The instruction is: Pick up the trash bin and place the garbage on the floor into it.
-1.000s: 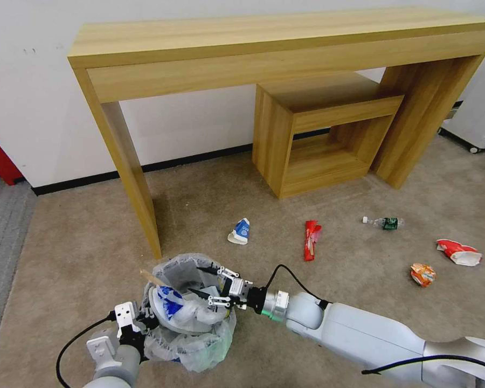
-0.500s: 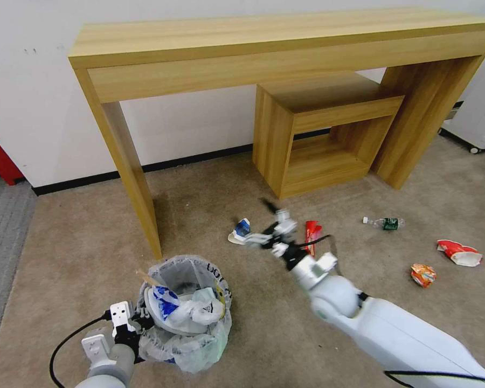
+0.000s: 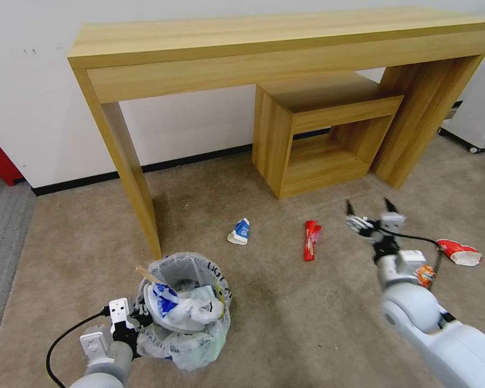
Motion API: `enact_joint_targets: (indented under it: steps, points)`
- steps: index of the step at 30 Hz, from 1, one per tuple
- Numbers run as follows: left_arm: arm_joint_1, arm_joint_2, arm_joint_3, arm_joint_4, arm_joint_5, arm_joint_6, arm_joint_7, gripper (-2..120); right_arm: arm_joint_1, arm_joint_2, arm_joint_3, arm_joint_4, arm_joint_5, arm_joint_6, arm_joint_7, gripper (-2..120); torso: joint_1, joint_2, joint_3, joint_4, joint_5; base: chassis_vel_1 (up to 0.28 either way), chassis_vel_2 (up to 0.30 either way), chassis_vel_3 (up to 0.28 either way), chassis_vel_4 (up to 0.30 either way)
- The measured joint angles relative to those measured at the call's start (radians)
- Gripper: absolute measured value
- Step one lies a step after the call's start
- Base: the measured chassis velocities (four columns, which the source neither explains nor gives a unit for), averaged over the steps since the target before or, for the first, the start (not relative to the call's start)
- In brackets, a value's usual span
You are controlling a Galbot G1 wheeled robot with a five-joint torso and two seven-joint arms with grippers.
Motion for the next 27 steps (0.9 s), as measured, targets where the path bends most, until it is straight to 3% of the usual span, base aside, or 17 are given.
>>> enact_joint_targets:
  steps: [9, 27]
  points:
    - [0.019, 0.015, 0.001, -0.021, -0.006, -0.002, -0.004, 0, -0.117, 0.051, 0.117, 0.021, -0.05, 0.031, -0.004, 100, 0.0, 0.0, 0.0, 0.0002, -0.0003, 0.0, 0.0, 0.0, 0.0]
    - [0.053, 0.029, -0.009, -0.043, -0.039, -0.004, -0.021, 0, -0.195, 0.119, 0.137, 0.02, -0.155, 0.098, -0.045, 100, 0.0, 0.0, 0.0, 0.0001, -0.0003, 0.0, 0.0, 0.0, 0.0]
